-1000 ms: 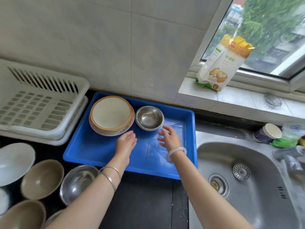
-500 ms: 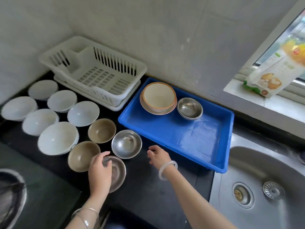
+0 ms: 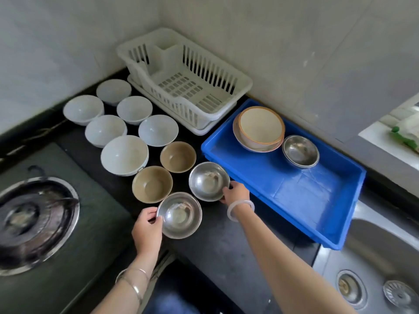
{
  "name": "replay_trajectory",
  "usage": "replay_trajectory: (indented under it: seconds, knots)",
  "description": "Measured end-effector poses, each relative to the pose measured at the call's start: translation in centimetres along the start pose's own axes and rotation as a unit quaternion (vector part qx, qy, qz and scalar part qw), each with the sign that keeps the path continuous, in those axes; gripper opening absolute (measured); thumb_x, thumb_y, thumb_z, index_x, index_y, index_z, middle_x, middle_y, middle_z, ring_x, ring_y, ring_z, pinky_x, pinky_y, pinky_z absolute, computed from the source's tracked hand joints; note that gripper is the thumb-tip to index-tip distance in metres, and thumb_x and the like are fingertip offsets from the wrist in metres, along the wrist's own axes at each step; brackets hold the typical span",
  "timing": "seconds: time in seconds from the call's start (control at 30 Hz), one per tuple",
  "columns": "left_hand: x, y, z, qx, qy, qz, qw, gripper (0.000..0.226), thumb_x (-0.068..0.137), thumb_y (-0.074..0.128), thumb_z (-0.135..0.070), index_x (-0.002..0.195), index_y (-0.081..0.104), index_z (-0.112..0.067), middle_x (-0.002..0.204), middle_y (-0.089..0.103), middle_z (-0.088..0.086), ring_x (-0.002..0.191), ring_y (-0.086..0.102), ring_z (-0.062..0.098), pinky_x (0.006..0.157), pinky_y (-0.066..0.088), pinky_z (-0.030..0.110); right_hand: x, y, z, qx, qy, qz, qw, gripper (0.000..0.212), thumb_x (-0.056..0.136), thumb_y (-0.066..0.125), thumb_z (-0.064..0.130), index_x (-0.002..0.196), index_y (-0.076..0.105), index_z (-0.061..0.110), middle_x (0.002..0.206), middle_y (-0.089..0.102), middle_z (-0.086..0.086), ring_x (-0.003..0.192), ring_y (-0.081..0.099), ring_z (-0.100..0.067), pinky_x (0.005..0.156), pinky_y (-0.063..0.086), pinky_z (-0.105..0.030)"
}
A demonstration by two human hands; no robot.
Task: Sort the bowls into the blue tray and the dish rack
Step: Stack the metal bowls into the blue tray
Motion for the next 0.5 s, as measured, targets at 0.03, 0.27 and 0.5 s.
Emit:
replay_trajectory:
  seconds: [0.03,0.27,0.5]
  knots:
    - [0.1,0.0,0.1,0.002,-0.001,0.004,1.0,0.015,0.083,0.06,-0.007,0.094,0.063,-0.016,0.092,0.065,0.0,0.087,0.058,0.017,0.079,0.045,0.033,-0.4,-0.4,-0.1,0.008,-0.004,-0.01,1.0,0.022,0.088,0.048,0.008,0.07,0.056,0.016,0.072,0.064,-0.003,0.058,0.065,-0.01,0.068,0.06,-0.032]
    - [0.3,1.4,1.5,-0.033,-0.036,0.07,0.996,0.014,0.087,0.059,-0.009,0.099,0.063,-0.016,0.098,0.065,0.004,0.095,0.062,0.023,0.089,0.051,0.042,-3.8,-2.2,0.7,0.0,-0.074,-0.02,0.997,0.018,0.087,0.05,0.01,0.075,0.062,0.009,0.069,0.066,-0.003,0.061,0.067,-0.008,0.056,0.056,-0.02]
    - [-0.9,3.0,1.5,-0.202,-0.116,0.128,0.964,0.018,0.096,0.047,-0.009,0.103,0.063,-0.015,0.094,0.066,0.005,0.086,0.063,0.017,0.076,0.051,0.033,-6.4,1.4,0.9,-0.133,-0.095,0.034,0.986,0.013,0.085,0.053,0.015,0.081,0.064,0.01,0.072,0.07,-0.006,0.068,0.071,-0.02,0.066,0.059,-0.032]
Point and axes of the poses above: each hand's wrist, its own x-axis towards the middle knuckle, its own y-axis out of the palm, z = x × y, the point moved 9 cm from there along x, towards the middle knuckle
